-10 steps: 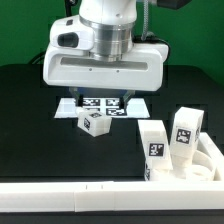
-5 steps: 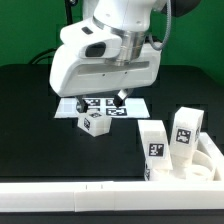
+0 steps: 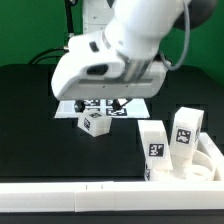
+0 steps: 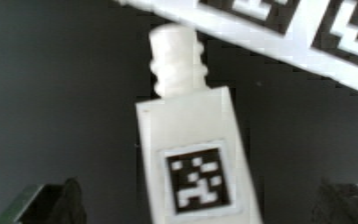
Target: Assemble stool
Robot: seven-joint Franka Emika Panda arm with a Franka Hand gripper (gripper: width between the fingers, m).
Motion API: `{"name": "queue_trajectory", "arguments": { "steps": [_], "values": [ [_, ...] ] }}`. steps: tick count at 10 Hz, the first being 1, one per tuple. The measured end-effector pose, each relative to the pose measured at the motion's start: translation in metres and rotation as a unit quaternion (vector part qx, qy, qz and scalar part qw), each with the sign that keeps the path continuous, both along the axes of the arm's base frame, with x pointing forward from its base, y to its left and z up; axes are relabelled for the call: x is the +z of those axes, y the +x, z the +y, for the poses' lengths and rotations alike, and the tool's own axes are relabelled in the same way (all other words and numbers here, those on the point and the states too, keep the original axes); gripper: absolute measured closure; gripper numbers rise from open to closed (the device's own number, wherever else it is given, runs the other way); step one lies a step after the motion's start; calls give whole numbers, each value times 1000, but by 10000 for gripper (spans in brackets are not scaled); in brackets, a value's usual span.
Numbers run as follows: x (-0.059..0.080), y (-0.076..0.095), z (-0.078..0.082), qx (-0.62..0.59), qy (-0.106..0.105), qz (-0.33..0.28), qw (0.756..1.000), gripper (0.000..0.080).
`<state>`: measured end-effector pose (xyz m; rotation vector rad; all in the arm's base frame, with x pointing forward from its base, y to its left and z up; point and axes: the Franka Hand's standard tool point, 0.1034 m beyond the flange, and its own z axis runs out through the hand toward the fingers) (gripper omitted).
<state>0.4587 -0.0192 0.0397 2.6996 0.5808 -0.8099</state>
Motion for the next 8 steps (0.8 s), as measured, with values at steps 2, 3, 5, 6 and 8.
{"name": "queue_trajectory", "arguments": {
  "steps": [2, 3, 5, 6, 8],
  "values": [
    [4, -12, 0, -17, -30, 54, 998, 151],
    [4, -10, -2, -23, -49, 79, 995, 151],
    [2, -15, -5, -24, -63, 148, 987, 151],
    [1, -9, -3, -10, -68, 170, 983, 151],
    [-1, -8, -5, -19, -70, 166, 983, 151]
  ]
}}
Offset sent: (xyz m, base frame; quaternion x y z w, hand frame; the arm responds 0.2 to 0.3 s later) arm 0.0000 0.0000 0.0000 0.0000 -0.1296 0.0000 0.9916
